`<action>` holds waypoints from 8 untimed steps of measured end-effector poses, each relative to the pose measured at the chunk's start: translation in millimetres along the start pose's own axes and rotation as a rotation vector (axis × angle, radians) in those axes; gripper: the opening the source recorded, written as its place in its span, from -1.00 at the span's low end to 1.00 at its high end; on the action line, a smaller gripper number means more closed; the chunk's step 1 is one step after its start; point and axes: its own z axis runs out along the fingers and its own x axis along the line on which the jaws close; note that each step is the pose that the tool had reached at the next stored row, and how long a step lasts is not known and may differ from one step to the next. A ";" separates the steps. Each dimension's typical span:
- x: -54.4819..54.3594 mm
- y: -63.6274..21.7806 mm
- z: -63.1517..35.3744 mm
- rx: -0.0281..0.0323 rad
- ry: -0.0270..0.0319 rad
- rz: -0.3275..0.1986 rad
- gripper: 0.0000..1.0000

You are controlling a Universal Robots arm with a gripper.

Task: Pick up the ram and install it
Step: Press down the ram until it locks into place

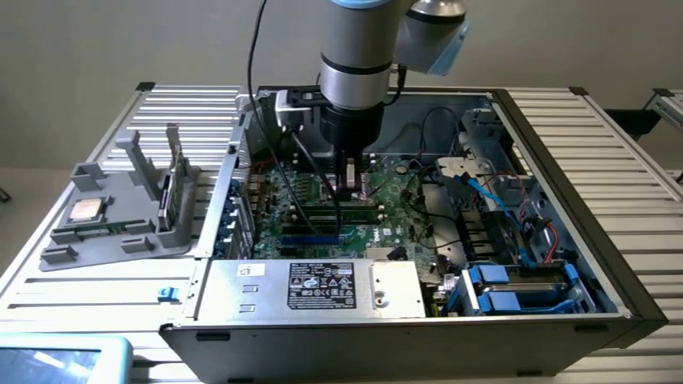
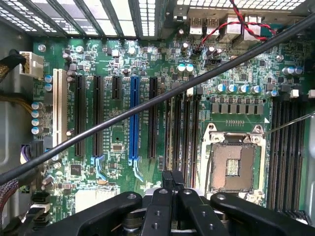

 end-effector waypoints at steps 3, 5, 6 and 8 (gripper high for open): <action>0.0 0.0 -0.1 -0.0001 0.0001 0.000 -0.81; 0.0 0.0 -0.1 -0.0001 0.0001 0.000 -0.81; 0.0 0.0 -0.1 -0.0001 0.0002 0.000 -0.81; 0.0 0.0 -0.1 -0.0001 0.0002 0.000 -0.81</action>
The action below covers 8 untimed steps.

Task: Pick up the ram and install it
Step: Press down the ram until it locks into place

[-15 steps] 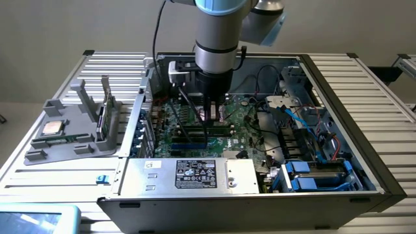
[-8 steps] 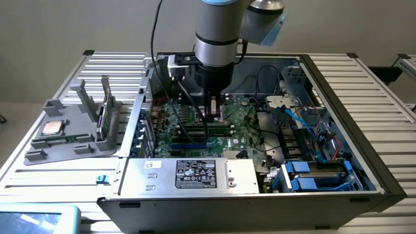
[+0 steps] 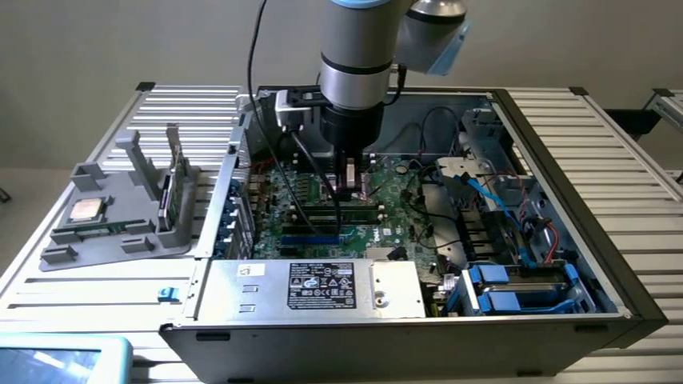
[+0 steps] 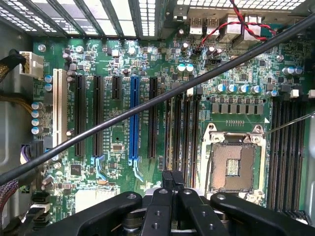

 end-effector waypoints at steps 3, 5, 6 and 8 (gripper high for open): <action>0.0 0.0 0.0 0.0000 0.0000 0.001 -0.81; 0.0 0.0 0.0 0.0005 -0.0005 0.024 -0.81; 0.0 0.0 0.0 0.0009 -0.0009 0.040 -0.81; 0.0 0.0 0.0 0.0016 -0.0016 0.069 -0.81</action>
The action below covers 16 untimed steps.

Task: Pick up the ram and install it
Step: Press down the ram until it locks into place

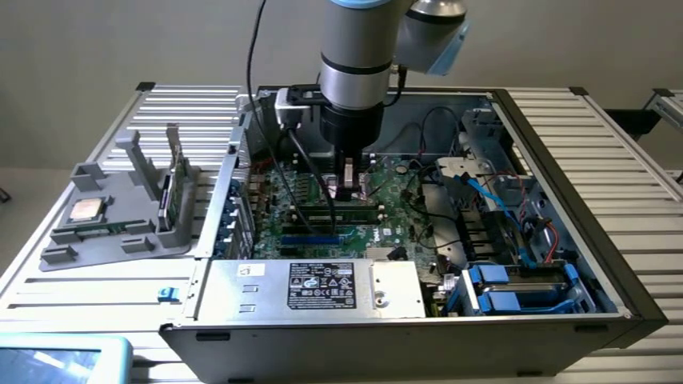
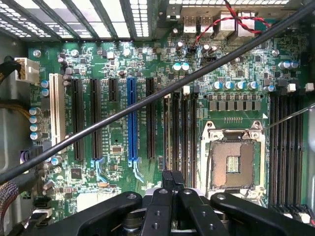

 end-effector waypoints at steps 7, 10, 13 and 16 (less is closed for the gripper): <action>0.0 0.0 0.1 0.0012 -0.0012 0.045 -0.81; 0.0 0.0 0.0 0.0012 -0.0012 0.045 -0.81; 0.0 0.0 0.0 0.0012 -0.0012 0.045 -0.81; 0.1 0.0 0.4 0.0018 -0.0010 0.072 -0.81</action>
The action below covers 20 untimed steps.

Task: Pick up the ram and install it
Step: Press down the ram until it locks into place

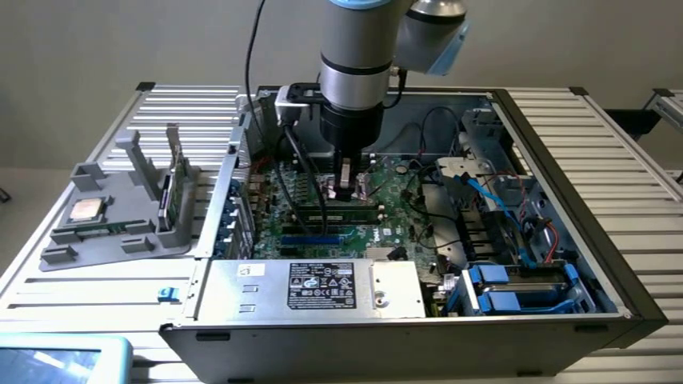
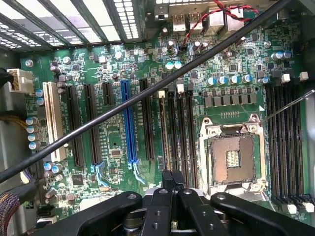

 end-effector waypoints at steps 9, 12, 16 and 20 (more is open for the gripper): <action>0.0 -0.1 1.8 0.0029 -0.0020 0.114 -0.81; 0.0 -0.1 2.2 0.0038 -0.0025 0.152 -0.81; 0.0 -0.1 2.7 0.0051 -0.0031 0.203 -0.81; 0.0 -0.1 3.1 0.0064 -0.0039 0.254 -0.81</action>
